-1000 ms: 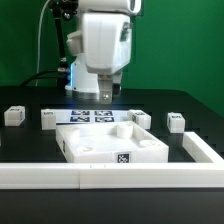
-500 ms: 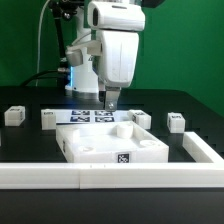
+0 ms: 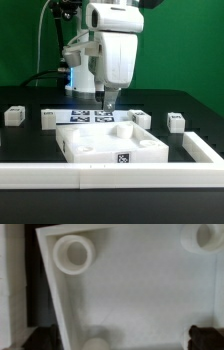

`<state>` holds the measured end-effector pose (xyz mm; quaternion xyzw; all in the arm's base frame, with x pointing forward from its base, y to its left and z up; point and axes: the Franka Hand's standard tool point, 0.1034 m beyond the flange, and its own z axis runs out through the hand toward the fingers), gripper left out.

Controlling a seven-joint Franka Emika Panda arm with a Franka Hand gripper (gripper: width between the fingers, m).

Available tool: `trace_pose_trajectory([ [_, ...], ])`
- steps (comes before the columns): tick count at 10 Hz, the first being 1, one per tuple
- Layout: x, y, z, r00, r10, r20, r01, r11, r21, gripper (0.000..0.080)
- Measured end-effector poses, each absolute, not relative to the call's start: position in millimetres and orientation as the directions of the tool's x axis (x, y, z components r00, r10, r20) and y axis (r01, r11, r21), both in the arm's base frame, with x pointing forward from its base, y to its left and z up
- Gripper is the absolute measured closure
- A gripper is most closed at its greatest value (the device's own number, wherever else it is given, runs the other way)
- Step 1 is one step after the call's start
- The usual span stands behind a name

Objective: Assemble one leg

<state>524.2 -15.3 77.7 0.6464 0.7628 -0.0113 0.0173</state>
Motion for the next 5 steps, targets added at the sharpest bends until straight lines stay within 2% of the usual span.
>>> trace_pose_trajectory([
  [1, 509, -17, 64.6, -0.205, 0.978, -0.031, 0.979, 0.204, -0.026, 0.015],
  [2, 498, -19, 55.3, -0.209, 0.978, -0.024, 0.977, 0.208, -0.04, 0.015],
  [5, 494, -21, 52.8, -0.201, 0.979, -0.023, 0.979, 0.2, -0.04, 0.015],
])
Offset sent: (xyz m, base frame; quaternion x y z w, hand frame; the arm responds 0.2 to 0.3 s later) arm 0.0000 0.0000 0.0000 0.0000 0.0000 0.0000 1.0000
